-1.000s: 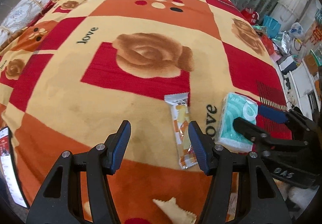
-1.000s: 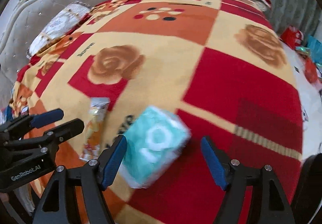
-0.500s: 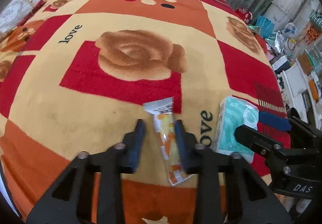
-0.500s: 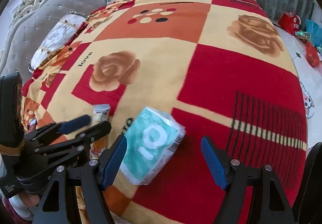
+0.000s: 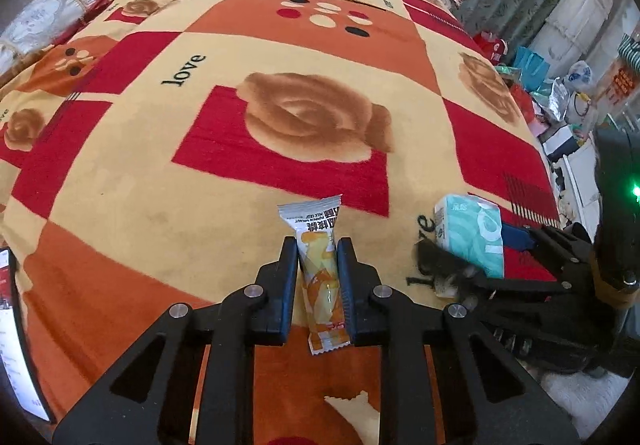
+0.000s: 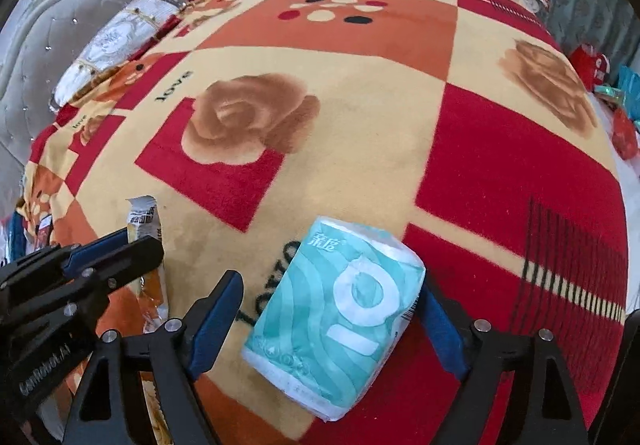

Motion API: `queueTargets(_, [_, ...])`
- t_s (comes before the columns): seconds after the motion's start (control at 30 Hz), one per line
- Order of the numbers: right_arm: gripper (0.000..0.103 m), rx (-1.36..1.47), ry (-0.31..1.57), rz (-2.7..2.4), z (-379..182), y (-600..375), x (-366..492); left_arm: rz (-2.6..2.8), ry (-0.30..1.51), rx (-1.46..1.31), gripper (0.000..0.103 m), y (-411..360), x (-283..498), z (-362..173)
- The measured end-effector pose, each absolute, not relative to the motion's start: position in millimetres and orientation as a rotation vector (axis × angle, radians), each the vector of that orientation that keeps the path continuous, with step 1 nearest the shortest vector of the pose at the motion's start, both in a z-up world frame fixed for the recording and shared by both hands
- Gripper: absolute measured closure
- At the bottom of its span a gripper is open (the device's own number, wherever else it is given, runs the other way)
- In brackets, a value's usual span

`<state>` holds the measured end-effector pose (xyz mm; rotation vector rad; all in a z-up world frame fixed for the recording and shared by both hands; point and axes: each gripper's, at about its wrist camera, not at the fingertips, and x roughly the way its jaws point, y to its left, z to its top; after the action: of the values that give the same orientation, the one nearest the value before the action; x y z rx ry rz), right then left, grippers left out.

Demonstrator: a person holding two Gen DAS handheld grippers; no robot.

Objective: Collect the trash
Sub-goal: 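Grasp the snack bar wrapper with the left tool while the right grasps the teal tissue pack, then carry the wrapper and tissue pack over the black bin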

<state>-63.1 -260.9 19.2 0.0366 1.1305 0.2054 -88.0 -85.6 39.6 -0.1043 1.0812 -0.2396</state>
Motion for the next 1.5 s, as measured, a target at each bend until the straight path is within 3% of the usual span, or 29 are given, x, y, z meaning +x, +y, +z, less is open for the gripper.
queueTargets(0.03, [0.041,0.042,1.125,0.202,20,-265,-64,-0.237,1.079,-0.109,0.086,-83,-89,40])
queueTargets(0.17, [0.049,0.065,1.110,0.211,26,-281,-71,-0.236,1.075,-0.119,0.086,-79,-90,45])
queueTargets(0.7, [0.049,0.080,0.957,0.191,88,-336,-127,-0.335,1.015,-0.055,0.086,-136,-103,84])
queueTargets(0.9, [0.049,0.122,0.936,0.183,94,-358,-142,-0.231,1.066,-0.090,0.084,-114,-97,66])
queueTargets(1.03, [0.049,0.150,0.948,0.189,86,-364,-144,-0.142,1.125,-0.129,0.062,-89,-93,36])
queueTargets(1.13, [0.049,0.163,0.958,0.196,80,-364,-144,-0.115,1.140,-0.122,0.061,-87,-91,19])
queueTargets(1.2, [0.049,0.162,0.961,0.199,78,-364,-146,-0.115,1.111,-0.092,0.061,-94,-91,20])
queueTargets(1.23, [0.049,0.160,0.962,0.199,78,-364,-146,-0.129,1.118,-0.094,0.067,-97,-91,19])
queueTargets(1.27, [0.049,0.158,0.960,0.198,79,-364,-147,-0.141,1.119,-0.094,0.089,-99,-90,19])
queueTargets(1.5, [0.049,0.183,0.927,0.170,89,-383,-156,-0.269,1.082,-0.077,0.091,-129,-99,51])
